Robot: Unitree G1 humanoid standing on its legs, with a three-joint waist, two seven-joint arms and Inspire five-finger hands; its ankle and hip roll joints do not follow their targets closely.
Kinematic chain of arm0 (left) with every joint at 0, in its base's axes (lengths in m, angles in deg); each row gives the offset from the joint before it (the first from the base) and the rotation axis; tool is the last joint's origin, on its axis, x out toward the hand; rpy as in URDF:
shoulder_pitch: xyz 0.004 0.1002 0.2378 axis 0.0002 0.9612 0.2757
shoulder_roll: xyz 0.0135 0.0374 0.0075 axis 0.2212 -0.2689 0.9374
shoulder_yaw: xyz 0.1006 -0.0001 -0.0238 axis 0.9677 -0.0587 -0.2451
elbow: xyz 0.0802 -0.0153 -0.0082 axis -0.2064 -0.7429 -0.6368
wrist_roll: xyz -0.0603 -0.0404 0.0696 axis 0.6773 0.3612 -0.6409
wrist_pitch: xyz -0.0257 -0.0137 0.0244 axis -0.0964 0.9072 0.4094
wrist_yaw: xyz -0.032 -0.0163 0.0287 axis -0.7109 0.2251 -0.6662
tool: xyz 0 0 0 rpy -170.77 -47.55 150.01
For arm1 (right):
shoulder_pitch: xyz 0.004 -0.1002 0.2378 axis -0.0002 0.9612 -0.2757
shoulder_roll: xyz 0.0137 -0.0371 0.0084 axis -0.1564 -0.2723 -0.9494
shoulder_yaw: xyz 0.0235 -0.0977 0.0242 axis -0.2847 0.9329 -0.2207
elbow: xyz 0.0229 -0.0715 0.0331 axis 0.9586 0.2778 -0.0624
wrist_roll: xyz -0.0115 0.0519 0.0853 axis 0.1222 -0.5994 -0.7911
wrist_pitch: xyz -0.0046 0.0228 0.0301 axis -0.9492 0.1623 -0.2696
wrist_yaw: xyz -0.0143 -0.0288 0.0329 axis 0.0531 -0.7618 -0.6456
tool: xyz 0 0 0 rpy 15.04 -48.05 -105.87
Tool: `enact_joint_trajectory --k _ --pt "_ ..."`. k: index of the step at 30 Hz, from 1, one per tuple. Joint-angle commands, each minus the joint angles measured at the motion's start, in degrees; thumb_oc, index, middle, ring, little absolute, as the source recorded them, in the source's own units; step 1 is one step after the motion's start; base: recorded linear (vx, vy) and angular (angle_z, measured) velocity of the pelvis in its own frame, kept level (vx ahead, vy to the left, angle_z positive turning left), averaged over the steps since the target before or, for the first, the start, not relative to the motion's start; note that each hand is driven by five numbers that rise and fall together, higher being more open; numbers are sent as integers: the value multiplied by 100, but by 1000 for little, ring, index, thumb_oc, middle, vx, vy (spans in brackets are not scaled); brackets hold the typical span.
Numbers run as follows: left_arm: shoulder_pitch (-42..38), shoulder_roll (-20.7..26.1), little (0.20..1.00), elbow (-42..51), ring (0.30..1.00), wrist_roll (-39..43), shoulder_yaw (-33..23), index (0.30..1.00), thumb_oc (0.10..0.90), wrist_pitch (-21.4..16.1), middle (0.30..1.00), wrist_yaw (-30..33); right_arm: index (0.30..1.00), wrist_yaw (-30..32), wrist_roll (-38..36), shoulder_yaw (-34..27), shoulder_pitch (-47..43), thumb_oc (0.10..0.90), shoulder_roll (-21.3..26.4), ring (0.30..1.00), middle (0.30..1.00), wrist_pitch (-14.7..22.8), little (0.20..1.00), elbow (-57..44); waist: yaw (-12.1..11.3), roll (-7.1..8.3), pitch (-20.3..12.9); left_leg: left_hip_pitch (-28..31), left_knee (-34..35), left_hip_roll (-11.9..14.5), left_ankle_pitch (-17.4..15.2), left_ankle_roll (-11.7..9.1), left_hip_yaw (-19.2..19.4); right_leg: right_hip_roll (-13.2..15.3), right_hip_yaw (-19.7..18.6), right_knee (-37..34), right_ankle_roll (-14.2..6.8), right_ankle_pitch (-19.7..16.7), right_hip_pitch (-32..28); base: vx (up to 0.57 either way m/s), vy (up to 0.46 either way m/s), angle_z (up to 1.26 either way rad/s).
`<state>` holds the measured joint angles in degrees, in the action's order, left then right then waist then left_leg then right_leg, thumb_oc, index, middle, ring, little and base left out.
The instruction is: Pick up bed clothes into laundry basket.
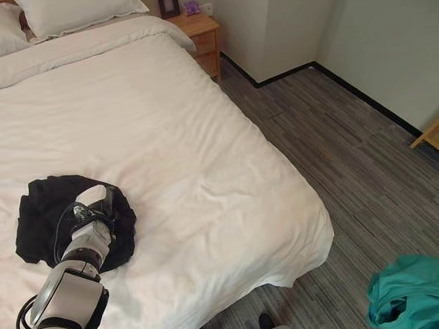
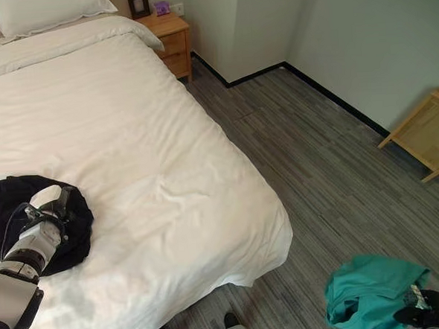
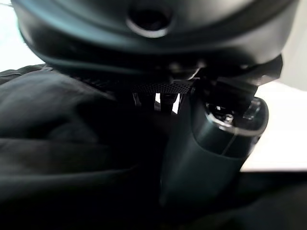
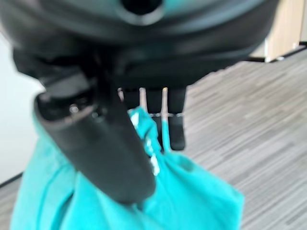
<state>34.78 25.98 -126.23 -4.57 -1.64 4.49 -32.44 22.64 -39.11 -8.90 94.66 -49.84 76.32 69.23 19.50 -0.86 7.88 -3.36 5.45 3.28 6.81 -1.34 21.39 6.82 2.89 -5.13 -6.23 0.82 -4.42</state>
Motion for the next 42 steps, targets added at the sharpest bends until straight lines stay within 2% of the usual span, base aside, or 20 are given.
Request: enact_joint_trajectory --k 1,5,10,11,12,13,18,21,23,27,28,29,30,32,33,35,39,40,41,42 --pt "-443 823 900 -197 900 -702 28 900 800 183 900 37 300 146 -80 -403 -334 400 546 300 300 406 300 27 -450 57 -206 801 -45 241 -946 -235 98 224 253 12 -585 -432 476 0 0 0" --pt "-666 1429 900 -21 900 -1163 442 900 800 151 900 -58 300 -35 -43 -149 -467 400 537 300 300 414 300 174 -509 46 -185 859 -45 223 -969 -236 43 252 321 12 -595 -428 383 23 33 4" --pt "-560 1804 900 -10 900 -1383 584 900 800 141 900 -186 300 -166 33 74 -639 400 610 300 300 423 300 59 -586 42 -192 909 -45 203 -983 -234 -15 248 385 12 -593 -402 295 21 27 17" --pt "-474 1828 679 -2 679 -1385 577 679 653 129 679 -274 300 -192 63 124 -684 400 659 300 300 409 300 20 -599 41 -198 895 -45 202 -961 -235 -26 247 394 12 -580 -420 306 42 39 14" --pt "-363 1805 521 -32 521 -1364 523 521 547 120 521 -347 300 -207 83 135 -706 400 684 300 300 402 300 -27 -615 43 -190 924 -45 200 -989 -233 -36 250 403 12 -587 -399 276 19 24 26" --pt "-168 1745 300 -84 300 -1280 378 300 400 89 300 -442 300 -230 105 144 -707 400 680 300 300 374 300 -98 -633 46 -190 941 -45 197 -994 -231 -48 249 401 12 -583 -392 258 14 13 20" --pt "362 1483 300 -76 300 -978 -38 300 400 37 300 -604 300 -281 172 117 -644 400 708 300 300 316 300 -328 -675 51 -217 941 -45 194 -988 -229 -74 248 421 12 -557 -381 226 11 8 5" --pt "772 1115 300 89 300 -650 -278 300 400 15 300 -655 300 -304 148 123 -694 400 719 300 300 294 300 -110 -717 73 -225 950 -45 187 -990 -220 -113 245 458 12 -529 -358 208 5 -6 5" --pt "803 1041 300 186 300 -474 -355 300 400 11 300 -645 300 -311 122 129 -729 400 717 300 300 298 300 -77 -720 72 -220 950 -45 187 -992 -218 -121 246 460 12 -524 -352 206 -8 -8 6" --pt "327 1095 300 1343 300 711 -565 300 400 -162 300 -308 300 -303 33 172 -864 400 664 300 300 273 300 216 -796 103 -191 963 -45 194 -990 -203 -196 247 500 12 -520 -331 175 -10 -5 2" --pt "329 1102 300 1352 300 714 -569 300 400 -157 300 -311 300 -303 33 174 -871 400 662 300 300 273 300 217 -796 107 -195 943 -45 195 -966 -203 -193 246 496 12 -511 -351 196 -47 -8 11" --pt "-175 982 300 2439 300 1056 -523 300 400 -201 300 -37 300 -300 6 231 -930 400 582 300 300 279 300 182 -805 133 -194 942 -45 196 -975 -192 -244 249 520 12 -518 -339 175 -65 -9 12" --pt "-373 948 300 2930 300 1227 -544 300 400 -281 300 108 300 -282 -7 207 -927 400 535 300 300 295 300 81 -808 162 -196 911 -45 196 -942 -183 -275 259 530 12 -517 -372 193 -50 7 10" --pt "-480 936 300 3328 300 1345 -587 300 400 -368 300 208 300 -261 36 208 -897 400 507 300 300 303 300 -68 -803 177 -204 900 -45 194 -938 -176 -288 270 531 12 -524 -385 201 -34 21 2" --pt "-731 869 300 4305 300 1564 -682 300 400 -600 300 445 300 -195 111 164 -861 400 512 300 300 383 300 -468 -769 210 -233 882 -45 180 -946 -158 -298 288 498 12 -541 -424 232 -22 48 -4" --pt "-787 788 300 4571 300 1684 -706 300 400 -715 300 479 300 -150 144 134 -856 400 518 300 300 441 300 -671 -743 223 -247 869 -45 173 -947 -146 -294 297 467 12 -557 -453 262 -13 49 -3" --pt "-1045 -13 300 5967 300 2374 -802 300 400 -1126 300 502 300 194 711 -176 -867 400 516 300 300 562 300 -1865 -485 265 -232 860 -45 105 -1009 -61 -39 371 171 12 -714 -740 496 -56 97 -22" --pt "-1045 -15 300 5970 300 2374 -801 300 400 -1123 300 501 300 192 713 -184 -858 400 512 300 300 557 300 -1875 -496 265 -238 853 -45 105 -1005 -62 -31 371 162 12 -713 -745 507 -101 48 -55" --pt "-1148 -470 300 6388 300 2579 -668 300 400 -1331 300 467 300 393 924 -309 -943 400 467 300 300 706 300 -2356 -335 264 -170 873 -45 111 -1067 -34 86 402 103 16 -814 -896 565 -81 22 -46" --pt "-1153 -472 300 6392 300 2578 -667 300 400 -1329 300 465 300 393 934 -327 -930 400 455 300 300 695 300 -2380 -353 271 -170 853 -45 110 -1030 -32 102 402 87 12 -806 -932 592 -236 -10 -34"
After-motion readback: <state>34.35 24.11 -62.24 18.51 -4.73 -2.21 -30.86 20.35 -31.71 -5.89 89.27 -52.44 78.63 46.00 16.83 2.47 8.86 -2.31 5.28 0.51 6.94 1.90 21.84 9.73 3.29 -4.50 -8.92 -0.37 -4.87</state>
